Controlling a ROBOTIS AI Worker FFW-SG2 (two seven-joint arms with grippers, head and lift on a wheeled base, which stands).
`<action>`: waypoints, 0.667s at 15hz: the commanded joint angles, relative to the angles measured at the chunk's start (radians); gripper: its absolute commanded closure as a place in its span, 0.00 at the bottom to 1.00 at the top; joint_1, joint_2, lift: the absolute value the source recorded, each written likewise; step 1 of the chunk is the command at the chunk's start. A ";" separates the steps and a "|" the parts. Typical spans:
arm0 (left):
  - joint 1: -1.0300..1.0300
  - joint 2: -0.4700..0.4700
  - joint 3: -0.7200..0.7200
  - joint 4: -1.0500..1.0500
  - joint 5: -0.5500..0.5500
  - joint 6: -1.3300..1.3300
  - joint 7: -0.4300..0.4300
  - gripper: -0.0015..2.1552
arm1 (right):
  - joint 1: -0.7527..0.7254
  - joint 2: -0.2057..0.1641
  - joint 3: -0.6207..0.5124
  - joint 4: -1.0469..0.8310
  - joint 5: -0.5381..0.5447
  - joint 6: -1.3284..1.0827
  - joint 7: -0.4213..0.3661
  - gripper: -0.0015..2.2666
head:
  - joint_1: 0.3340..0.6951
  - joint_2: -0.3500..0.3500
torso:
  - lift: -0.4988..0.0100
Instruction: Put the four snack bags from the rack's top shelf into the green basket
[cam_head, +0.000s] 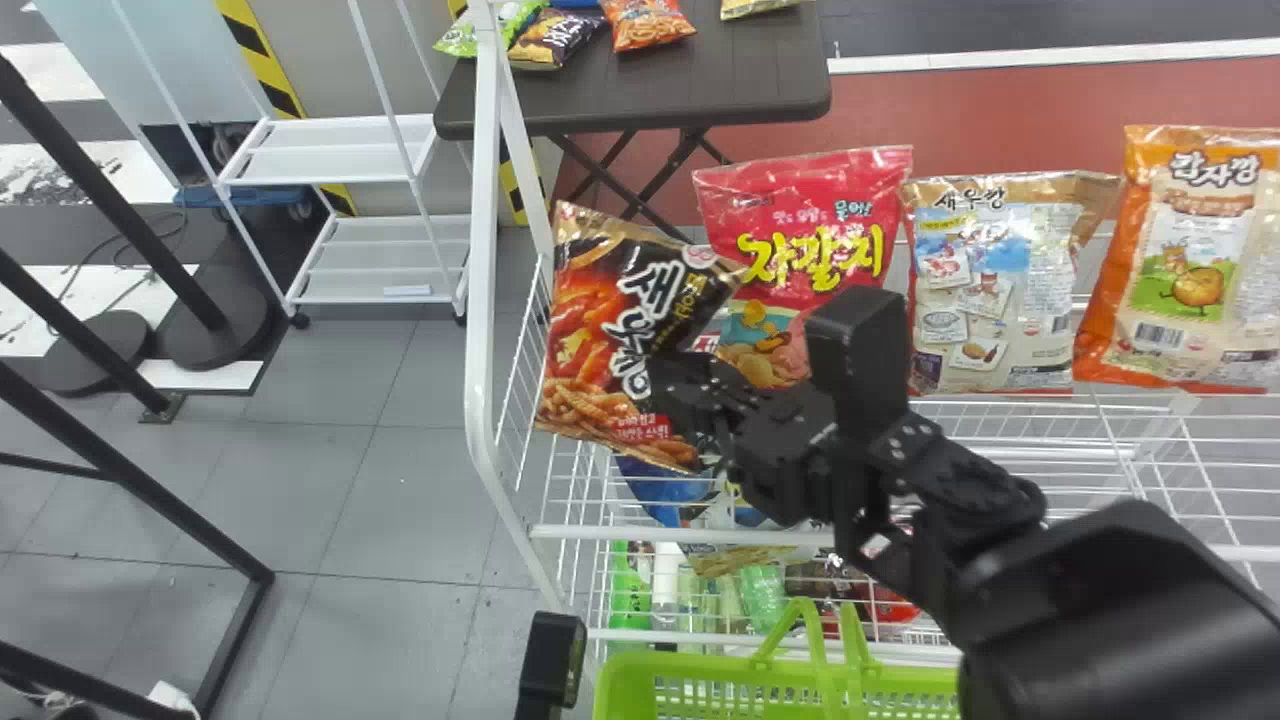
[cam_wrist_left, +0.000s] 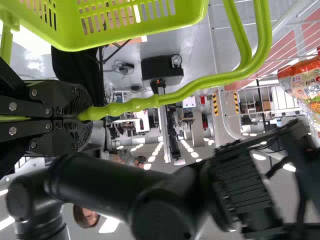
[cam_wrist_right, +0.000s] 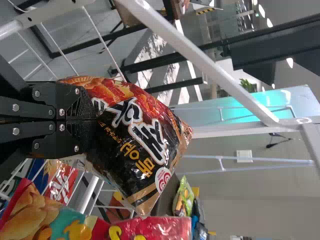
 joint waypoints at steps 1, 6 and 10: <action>0.001 0.000 -0.007 0.000 0.000 0.000 0.002 1.00 | 0.117 -0.032 -0.047 -0.160 0.006 -0.001 -0.009 0.94 | 1.00 0.68 | 0.98; -0.001 -0.001 -0.009 -0.002 -0.003 -0.003 0.013 1.00 | 0.463 -0.130 -0.220 -0.466 -0.018 -0.136 0.005 0.94 | 1.00 0.42 | 0.98; 0.045 -0.014 0.036 -0.019 0.000 -0.067 0.018 1.00 | 0.629 -0.240 -0.452 -0.556 -0.152 -0.072 0.016 0.94 | 1.00 0.19 | 0.98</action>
